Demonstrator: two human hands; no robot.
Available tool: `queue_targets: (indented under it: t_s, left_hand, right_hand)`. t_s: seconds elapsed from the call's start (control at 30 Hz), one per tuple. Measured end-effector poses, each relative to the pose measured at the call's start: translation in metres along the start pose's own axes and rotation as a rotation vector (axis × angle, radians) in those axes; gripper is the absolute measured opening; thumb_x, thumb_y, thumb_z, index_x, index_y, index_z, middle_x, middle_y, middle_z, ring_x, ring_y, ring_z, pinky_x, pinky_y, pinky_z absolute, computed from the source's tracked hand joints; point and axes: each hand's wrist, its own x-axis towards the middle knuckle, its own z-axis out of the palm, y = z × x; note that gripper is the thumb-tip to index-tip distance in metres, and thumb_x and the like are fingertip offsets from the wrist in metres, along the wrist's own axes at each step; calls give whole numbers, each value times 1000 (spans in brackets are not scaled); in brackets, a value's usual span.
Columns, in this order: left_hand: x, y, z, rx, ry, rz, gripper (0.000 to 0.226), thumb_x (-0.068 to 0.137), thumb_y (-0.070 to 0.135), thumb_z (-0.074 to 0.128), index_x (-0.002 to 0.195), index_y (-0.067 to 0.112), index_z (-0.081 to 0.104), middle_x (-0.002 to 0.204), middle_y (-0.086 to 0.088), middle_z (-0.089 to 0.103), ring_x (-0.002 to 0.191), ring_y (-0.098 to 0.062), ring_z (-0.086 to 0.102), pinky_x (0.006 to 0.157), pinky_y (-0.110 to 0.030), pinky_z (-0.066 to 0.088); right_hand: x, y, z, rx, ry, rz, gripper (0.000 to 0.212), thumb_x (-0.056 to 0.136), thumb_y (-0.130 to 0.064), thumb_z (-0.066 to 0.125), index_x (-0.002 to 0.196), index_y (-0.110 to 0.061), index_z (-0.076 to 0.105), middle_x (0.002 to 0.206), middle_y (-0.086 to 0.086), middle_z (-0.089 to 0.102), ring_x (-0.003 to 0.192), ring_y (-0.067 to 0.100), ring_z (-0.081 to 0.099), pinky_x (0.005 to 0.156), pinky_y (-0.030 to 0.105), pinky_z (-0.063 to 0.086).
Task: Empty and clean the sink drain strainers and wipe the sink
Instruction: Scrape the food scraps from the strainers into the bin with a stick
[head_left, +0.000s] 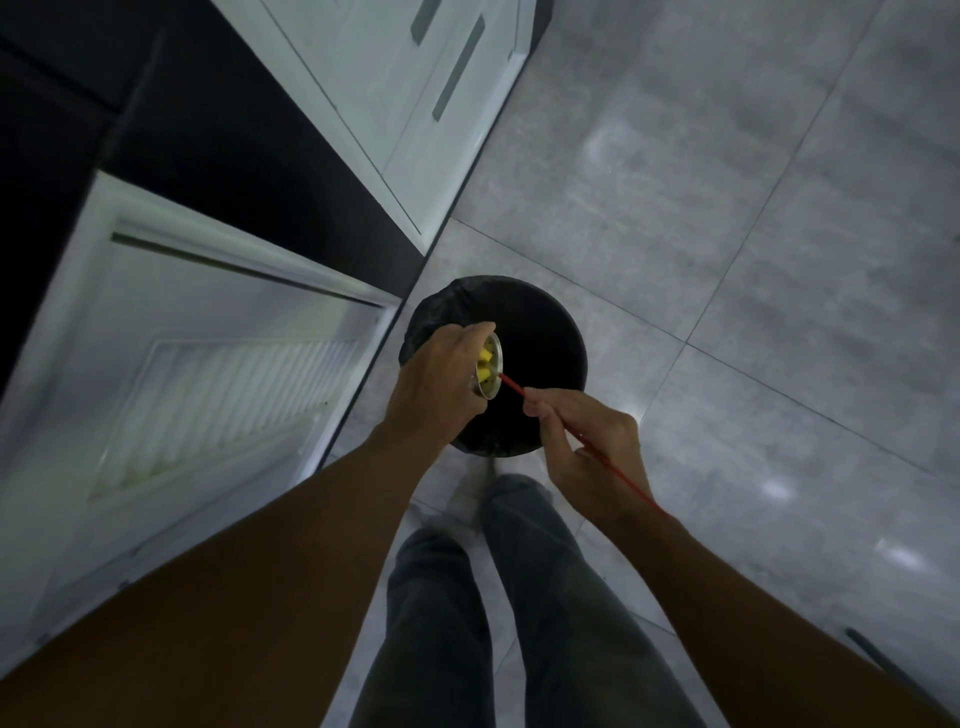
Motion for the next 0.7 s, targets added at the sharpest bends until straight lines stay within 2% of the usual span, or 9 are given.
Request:
queue_targets:
  t_s: [0.13,0.2,0.3,0.4,0.53,0.7]
  left_hand:
    - [2,2,1,-15,21,9,89,73,20,87,149,17,41,141,-10,53,131,-26,51,104,-32,46]
    - [3,1,1,-10,3,2,92,74,20,87,151,17,38,144,-10,51,134,-26,49,107,-34,44]
    - [2,-4,-2,-18,-47,-30,96,73,20,86,153,18,32,145,-10,48,135,-27,46,108,-36,44]
    - [0,-6,-4,-22,-48,-26,92,73,19,86,150,17,36,143,-10,49,132,-27,48,105,-35,45]
    - [2,-4,-4,-34,-26,-9,85,74,18,85,147,15,41,142,-11,50,132,-26,49,106,-32,44]
    - [3,-5,-4,-13,-5,-19,85,76,18,85,148,15,41,144,-10,51,133,-26,49,106,-36,46]
  right_hand:
    - [-4,-4,5,38,-12,-51,20,101,-17,55,113,-21,70,108,-19,65,102,-15,61,89,6,49]
    - [-3,-6,9,57,-43,-38,20,101,-17,55,111,-18,73,108,-19,66,100,-11,64,87,8,51]
    - [1,-4,10,52,-29,11,21,100,-14,56,110,-19,73,104,-23,64,95,-13,64,85,5,50]
    - [2,-2,7,42,17,48,20,99,-15,55,109,-21,72,102,-23,64,94,-12,64,84,4,50]
    - [0,-3,6,76,61,45,19,99,-15,56,108,-18,73,103,-15,69,95,-3,68,86,12,54]
    - [5,-9,11,86,-38,47,20,99,-16,57,106,-15,76,102,-14,70,95,-2,69,86,12,54]
